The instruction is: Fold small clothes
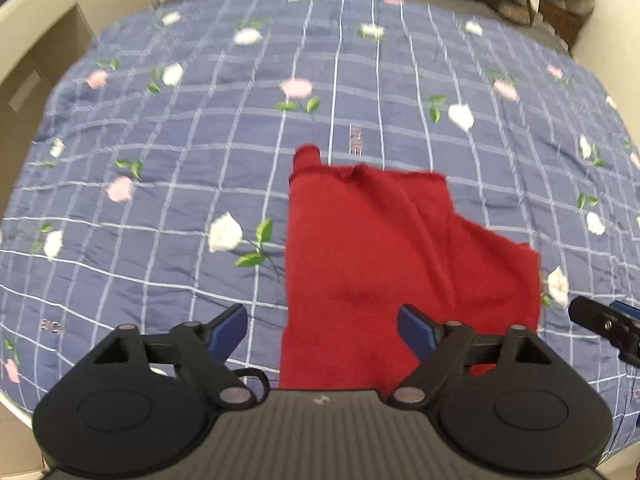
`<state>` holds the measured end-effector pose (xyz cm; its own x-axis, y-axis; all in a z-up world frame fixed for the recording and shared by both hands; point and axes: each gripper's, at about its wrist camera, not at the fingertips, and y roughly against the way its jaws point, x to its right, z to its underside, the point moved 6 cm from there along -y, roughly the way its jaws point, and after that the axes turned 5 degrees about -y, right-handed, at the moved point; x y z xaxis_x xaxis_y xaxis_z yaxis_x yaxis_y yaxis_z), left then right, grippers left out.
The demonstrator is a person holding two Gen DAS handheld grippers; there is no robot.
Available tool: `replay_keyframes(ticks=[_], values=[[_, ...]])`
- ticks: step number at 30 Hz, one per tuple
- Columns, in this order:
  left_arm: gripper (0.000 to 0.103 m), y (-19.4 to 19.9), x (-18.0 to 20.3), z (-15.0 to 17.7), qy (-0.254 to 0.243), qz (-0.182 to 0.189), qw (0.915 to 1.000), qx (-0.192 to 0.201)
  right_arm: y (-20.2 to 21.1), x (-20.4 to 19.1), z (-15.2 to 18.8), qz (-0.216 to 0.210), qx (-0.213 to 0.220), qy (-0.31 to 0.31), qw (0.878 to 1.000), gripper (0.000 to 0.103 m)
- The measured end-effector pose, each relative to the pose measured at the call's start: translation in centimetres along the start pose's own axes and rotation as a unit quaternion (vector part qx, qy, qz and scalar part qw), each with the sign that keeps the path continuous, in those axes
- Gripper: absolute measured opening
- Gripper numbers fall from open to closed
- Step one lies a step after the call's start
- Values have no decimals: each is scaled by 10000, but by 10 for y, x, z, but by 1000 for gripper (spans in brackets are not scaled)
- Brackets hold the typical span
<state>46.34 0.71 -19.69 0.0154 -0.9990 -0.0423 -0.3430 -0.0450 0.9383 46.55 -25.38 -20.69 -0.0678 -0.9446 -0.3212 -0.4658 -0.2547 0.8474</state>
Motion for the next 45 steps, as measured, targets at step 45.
replay_keyframes(ticks=[45], values=[[102, 208, -16, 262, 571, -517, 9820, 1727, 238, -19, 182, -854, 1019, 1373, 9816, 102]])
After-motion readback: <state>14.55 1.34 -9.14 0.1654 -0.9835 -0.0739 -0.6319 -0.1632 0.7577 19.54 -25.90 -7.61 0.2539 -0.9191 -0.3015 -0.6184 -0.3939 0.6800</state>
